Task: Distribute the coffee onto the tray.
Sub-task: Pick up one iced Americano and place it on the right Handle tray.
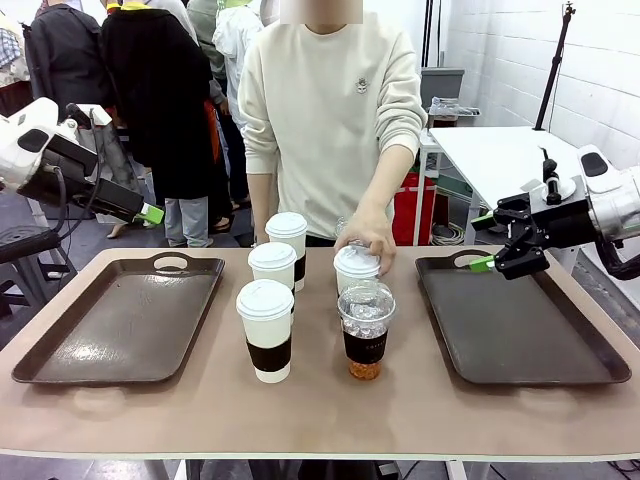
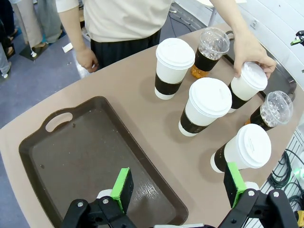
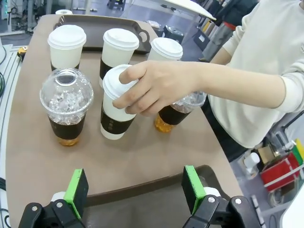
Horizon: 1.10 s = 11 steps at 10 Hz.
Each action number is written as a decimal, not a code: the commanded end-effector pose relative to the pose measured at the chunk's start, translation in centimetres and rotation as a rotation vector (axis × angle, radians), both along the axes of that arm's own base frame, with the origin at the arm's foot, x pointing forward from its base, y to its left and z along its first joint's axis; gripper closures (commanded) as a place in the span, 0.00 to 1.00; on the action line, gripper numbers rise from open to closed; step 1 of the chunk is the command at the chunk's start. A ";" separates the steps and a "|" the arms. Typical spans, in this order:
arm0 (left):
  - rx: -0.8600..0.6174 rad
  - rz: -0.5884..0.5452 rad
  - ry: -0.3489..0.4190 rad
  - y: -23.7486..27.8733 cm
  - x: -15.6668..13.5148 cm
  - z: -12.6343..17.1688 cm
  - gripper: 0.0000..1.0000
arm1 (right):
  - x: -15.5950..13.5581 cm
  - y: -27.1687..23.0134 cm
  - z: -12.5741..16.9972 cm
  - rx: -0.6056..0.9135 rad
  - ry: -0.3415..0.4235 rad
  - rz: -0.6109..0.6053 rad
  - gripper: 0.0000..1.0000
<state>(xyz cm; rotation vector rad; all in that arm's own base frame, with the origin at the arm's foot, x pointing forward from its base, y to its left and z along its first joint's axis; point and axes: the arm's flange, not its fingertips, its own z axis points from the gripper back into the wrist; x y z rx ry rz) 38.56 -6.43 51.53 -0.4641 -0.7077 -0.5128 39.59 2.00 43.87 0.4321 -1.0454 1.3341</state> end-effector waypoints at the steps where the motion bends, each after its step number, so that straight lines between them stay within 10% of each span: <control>1: -0.008 -0.002 0.003 0.1 0.1 -0.1 0.00 | -0.1 0.0 0.3 -0.008 0.002 -0.004 0.00; 11: -0.008 -0.002 0.003 0.1 0.1 -0.1 0.00 | -0.1 0.0 0.3 -0.008 0.002 -0.004 0.00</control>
